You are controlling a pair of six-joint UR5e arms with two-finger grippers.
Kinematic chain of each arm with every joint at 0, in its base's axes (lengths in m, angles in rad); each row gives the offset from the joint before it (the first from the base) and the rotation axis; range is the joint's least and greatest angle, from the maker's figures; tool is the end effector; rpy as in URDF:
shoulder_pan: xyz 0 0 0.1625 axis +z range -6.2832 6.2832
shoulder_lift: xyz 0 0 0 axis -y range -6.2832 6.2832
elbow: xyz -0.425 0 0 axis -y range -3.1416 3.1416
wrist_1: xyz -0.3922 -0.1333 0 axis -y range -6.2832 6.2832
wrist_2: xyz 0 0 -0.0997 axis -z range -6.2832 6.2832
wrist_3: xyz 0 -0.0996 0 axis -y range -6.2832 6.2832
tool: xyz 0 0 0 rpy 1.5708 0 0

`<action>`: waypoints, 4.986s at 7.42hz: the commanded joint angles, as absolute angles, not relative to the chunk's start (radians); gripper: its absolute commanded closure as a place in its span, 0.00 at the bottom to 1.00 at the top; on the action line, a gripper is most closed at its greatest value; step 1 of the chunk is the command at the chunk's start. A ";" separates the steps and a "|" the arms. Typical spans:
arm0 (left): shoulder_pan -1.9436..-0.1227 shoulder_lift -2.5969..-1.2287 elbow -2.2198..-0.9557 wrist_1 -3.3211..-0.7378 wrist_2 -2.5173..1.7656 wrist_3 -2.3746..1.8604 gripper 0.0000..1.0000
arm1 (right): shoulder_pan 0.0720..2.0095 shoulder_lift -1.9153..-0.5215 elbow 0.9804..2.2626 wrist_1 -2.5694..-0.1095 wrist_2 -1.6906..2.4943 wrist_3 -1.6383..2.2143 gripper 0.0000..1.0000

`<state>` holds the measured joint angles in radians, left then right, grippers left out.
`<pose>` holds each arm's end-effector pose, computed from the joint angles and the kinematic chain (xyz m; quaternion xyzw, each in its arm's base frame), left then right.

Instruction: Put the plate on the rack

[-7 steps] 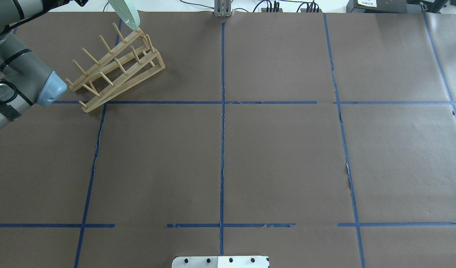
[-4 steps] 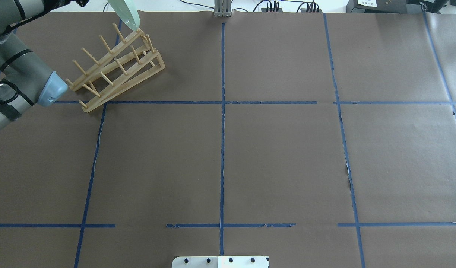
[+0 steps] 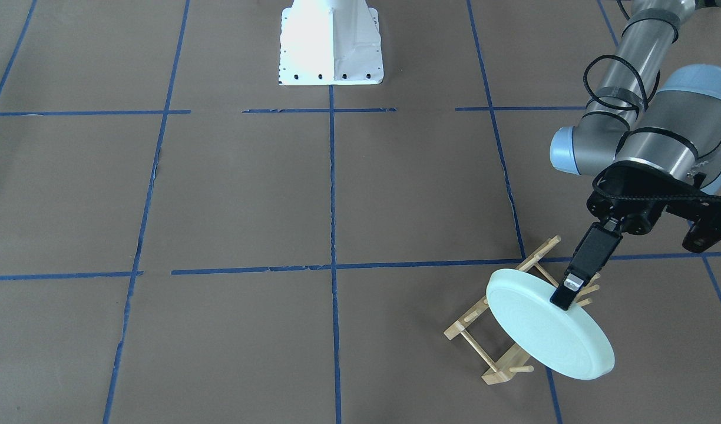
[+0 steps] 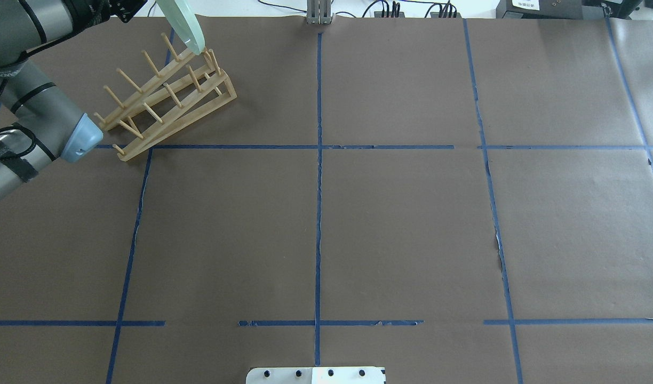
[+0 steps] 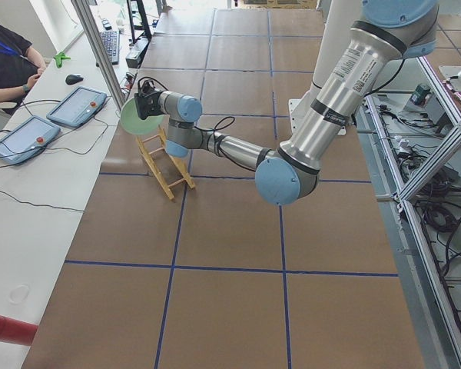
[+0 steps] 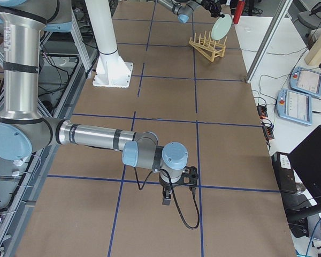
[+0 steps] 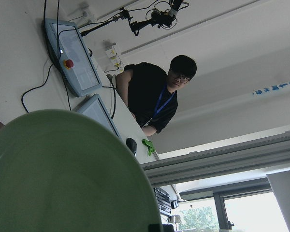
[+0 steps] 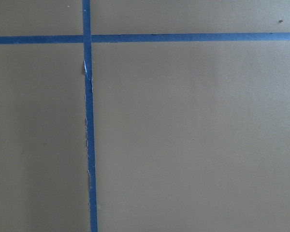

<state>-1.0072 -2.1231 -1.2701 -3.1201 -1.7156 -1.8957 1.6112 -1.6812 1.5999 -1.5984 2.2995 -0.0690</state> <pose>0.2606 -0.6350 0.3071 0.2191 0.7516 -0.3383 0.5222 0.0845 -0.4321 0.7015 -0.0313 -0.3581 0.0061 0.9332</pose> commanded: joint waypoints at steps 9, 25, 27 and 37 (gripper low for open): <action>-0.962 -2.125 -1.180 -3.120 -1.701 -1.875 0.00 | 1.611 -1.681 1.600 -1.598 2.299 -0.071 0.00; -1.342 -1.749 -1.569 -2.273 -2.132 -0.452 0.00 | 1.611 -1.681 1.600 -1.598 2.299 -0.069 0.00; -1.406 -1.759 -1.568 -2.026 -2.141 -0.233 0.00 | 1.611 -1.681 1.600 -1.598 2.299 -0.069 0.00; -1.560 -1.515 -1.554 -1.676 -2.301 0.074 0.00 | 1.611 -1.681 1.600 -1.598 2.299 -0.069 0.00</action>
<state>-1.5589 -1.5193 -1.5219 -1.7486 -2.3004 0.0690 1.6108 -1.6812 1.6000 -1.5984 2.2994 -0.0690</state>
